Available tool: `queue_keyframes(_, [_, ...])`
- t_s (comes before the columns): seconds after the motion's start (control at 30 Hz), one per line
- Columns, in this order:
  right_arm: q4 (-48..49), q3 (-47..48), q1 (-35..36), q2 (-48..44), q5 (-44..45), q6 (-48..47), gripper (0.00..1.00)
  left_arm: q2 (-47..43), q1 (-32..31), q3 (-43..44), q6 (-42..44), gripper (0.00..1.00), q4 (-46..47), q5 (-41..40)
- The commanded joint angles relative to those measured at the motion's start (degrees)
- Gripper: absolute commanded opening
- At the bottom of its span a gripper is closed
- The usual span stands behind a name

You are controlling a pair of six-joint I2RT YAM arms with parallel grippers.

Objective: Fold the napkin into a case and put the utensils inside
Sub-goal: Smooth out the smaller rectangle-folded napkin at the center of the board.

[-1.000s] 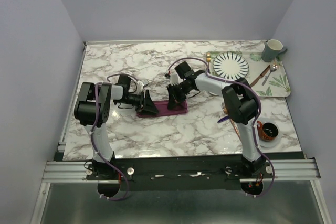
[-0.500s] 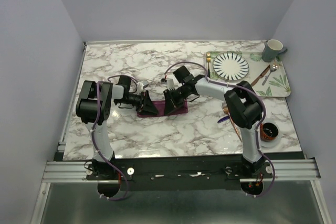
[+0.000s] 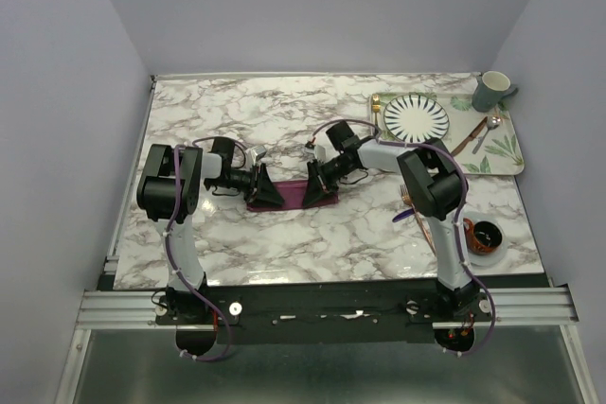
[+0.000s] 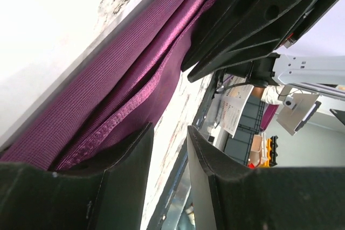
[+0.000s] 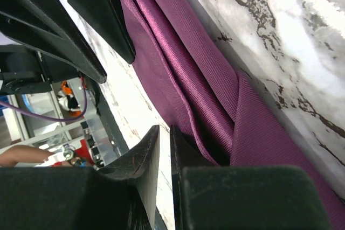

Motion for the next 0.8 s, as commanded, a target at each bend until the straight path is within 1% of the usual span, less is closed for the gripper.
queue_keyframes(0.0, [0.2,0.3,0.2,1.4,-0.5,0.0,0.21,3.6,1.0,0.6,5.4,0.46,-1.7,-7.3])
queue_keyframes(0.13, [1.2,0.0,0.2,-3.5,-4.2,0.2,0.22,4.0,1.0,1.5,7.1,0.46,-2.8,-6.4])
queue_keyframes(0.17, [1.6,-0.7,0.2,-5.6,-4.2,0.3,0.22,3.9,1.0,2.0,8.0,0.46,-3.5,-6.0])
queue_keyframes(0.27, [1.9,-0.6,0.1,-6.8,-2.8,0.6,0.22,3.4,0.9,2.6,9.2,0.45,-4.6,-5.6])
queue_keyframes(0.5, [1.8,1.4,0.1,-0.8,2.6,1.7,0.21,2.3,0.8,3.9,11.9,0.45,-7.3,-3.3])
queue_keyframes(0.63, [0.8,2.0,0.1,1.8,5.9,1.7,0.20,-2.5,-0.1,6.2,15.3,0.46,-11.4,-0.6])
queue_keyframes(0.77, [-0.9,2.7,0.1,2.6,7.5,1.0,0.19,-5.5,0.0,11.0,17.0,0.46,-15.7,-0.1])
